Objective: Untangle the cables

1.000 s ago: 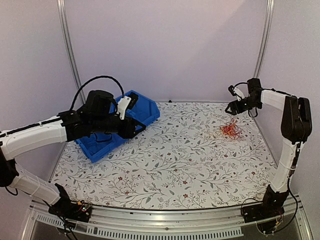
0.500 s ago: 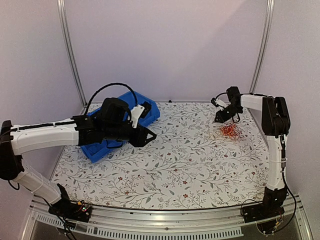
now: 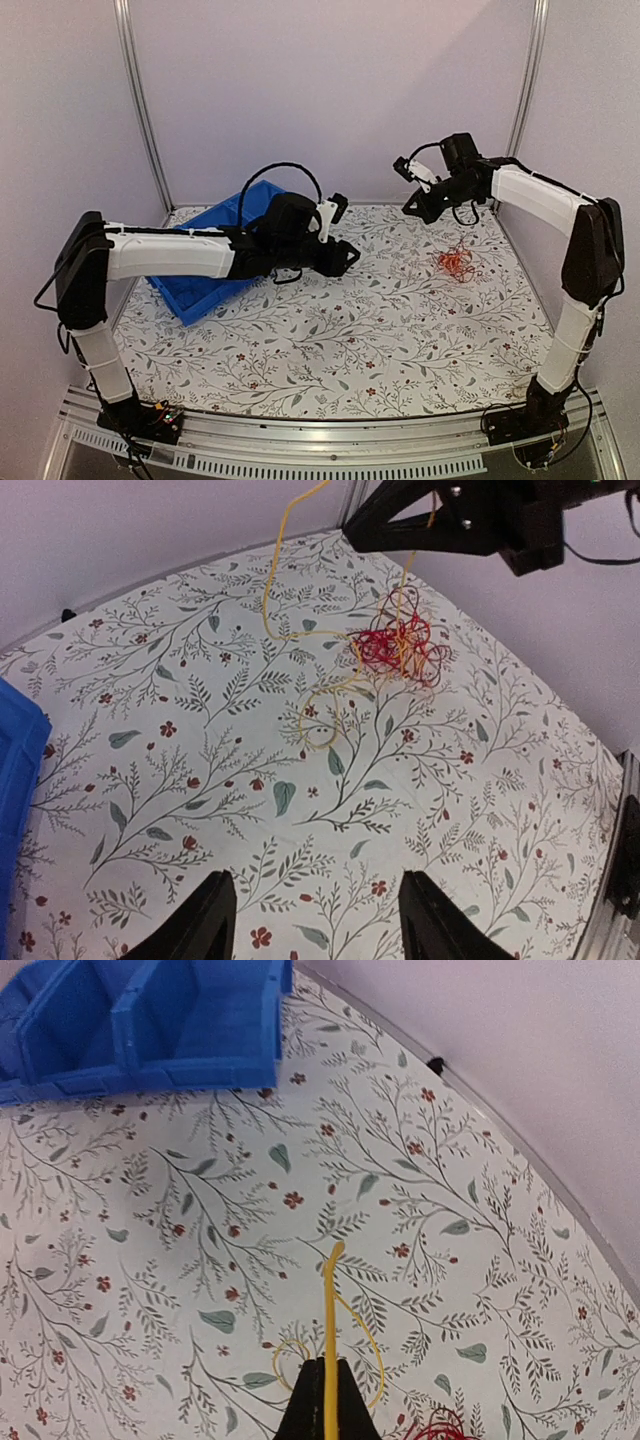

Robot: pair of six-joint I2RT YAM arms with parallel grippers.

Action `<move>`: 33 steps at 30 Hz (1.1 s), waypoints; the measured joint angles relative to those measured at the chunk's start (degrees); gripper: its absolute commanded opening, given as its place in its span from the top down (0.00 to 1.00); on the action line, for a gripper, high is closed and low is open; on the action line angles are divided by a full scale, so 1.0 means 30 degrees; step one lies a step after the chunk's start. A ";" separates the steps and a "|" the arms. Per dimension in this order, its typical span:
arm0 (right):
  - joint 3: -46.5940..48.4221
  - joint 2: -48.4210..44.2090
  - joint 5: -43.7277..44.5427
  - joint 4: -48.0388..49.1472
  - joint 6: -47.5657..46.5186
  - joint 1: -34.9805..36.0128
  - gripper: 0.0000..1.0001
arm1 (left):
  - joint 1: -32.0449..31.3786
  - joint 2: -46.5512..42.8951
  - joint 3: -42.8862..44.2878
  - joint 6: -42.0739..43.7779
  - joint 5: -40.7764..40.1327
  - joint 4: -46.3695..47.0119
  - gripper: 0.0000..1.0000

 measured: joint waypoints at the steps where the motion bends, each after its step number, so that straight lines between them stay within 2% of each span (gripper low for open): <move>1: 0.0007 -0.1013 -0.0335 -0.0066 0.0022 0.0576 1.00 | -0.0058 0.0590 0.0619 -0.0066 -0.0117 0.0306 0.43; 5: 0.0095 -0.3534 -0.1537 -0.0729 0.0095 0.2047 1.00 | -0.0204 0.2579 0.2579 -0.0510 -0.0619 0.1603 0.42; 10: 0.0153 -0.4211 -0.2951 -0.2215 0.0160 0.2295 1.00 | -0.0219 0.4211 0.3315 -0.1013 -0.1093 0.3774 0.42; 11: 0.0219 -0.4211 -0.3330 -0.2601 0.0153 0.2310 1.00 | -0.0226 0.4524 0.3410 -0.1107 -0.1224 0.4175 0.44; 14: 0.0933 -0.4211 -0.4932 -0.3956 0.0117 0.2368 1.00 | -0.0226 0.5588 0.3628 -0.1260 -0.1588 0.5668 0.62; 15: 0.1362 -0.4211 -0.5544 -0.4342 0.0066 0.2375 1.00 | -0.0219 0.6135 0.3672 -0.1290 -0.1552 0.6360 0.64; 22: 0.3840 -0.5442 -0.7919 -0.5384 -0.0525 0.2382 1.00 | -0.0146 0.9566 0.4605 -0.2018 0.0707 0.8582 0.60; 28: 0.6630 -0.5880 -0.8670 -0.5581 -0.0954 0.2288 1.00 | -0.0240 1.2721 0.5705 -0.3446 0.2696 0.9187 0.64; 33: 0.8735 -0.5785 -0.8510 -0.5676 -0.1450 0.1967 1.00 | -0.0401 1.3027 0.5523 -0.3898 0.3220 0.9719 0.65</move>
